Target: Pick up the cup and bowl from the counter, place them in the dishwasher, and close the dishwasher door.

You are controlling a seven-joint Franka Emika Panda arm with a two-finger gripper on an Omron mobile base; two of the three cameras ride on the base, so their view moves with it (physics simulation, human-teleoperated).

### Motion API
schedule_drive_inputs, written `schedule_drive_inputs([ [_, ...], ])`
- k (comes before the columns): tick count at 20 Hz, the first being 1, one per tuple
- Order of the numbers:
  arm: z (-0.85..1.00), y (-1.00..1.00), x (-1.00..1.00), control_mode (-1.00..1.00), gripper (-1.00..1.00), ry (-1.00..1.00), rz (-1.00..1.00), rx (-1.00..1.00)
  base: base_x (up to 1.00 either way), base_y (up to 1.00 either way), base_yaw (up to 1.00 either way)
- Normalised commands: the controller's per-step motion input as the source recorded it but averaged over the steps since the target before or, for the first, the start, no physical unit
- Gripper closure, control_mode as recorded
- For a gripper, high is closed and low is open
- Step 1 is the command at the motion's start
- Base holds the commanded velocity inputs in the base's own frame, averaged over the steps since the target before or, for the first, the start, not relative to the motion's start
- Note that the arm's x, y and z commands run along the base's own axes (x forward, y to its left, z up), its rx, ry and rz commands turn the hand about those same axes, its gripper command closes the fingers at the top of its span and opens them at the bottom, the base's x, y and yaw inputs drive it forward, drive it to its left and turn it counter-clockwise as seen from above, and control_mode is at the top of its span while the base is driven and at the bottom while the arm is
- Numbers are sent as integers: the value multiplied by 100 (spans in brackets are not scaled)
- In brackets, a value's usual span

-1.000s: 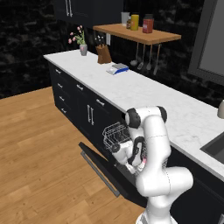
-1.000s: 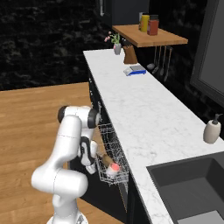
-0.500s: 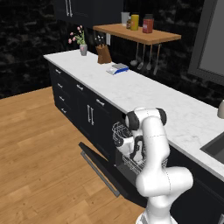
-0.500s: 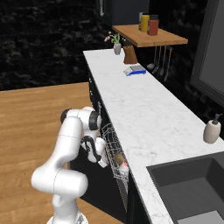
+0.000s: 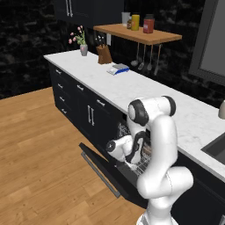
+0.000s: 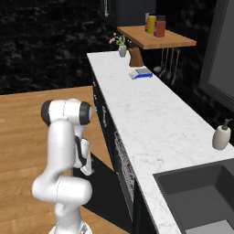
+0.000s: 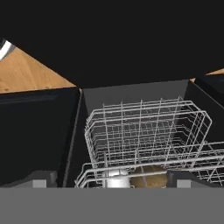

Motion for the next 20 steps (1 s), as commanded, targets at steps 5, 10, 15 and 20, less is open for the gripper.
schedule_drive_inputs([
  [5, 53, 100, -92, -100, -100, -9, -43, -2, 0, 0, 0],
  [10, 8, 100, -69, -100, -100, -15, -57, -4, 0, 0, 0],
  [15, -40, 100, -9, -100, -100, -21, -58, -12, 0, 0, 0],
  [20, -83, 82, -3, -100, -100, -24, -41, -11, 0, 0, 0],
])
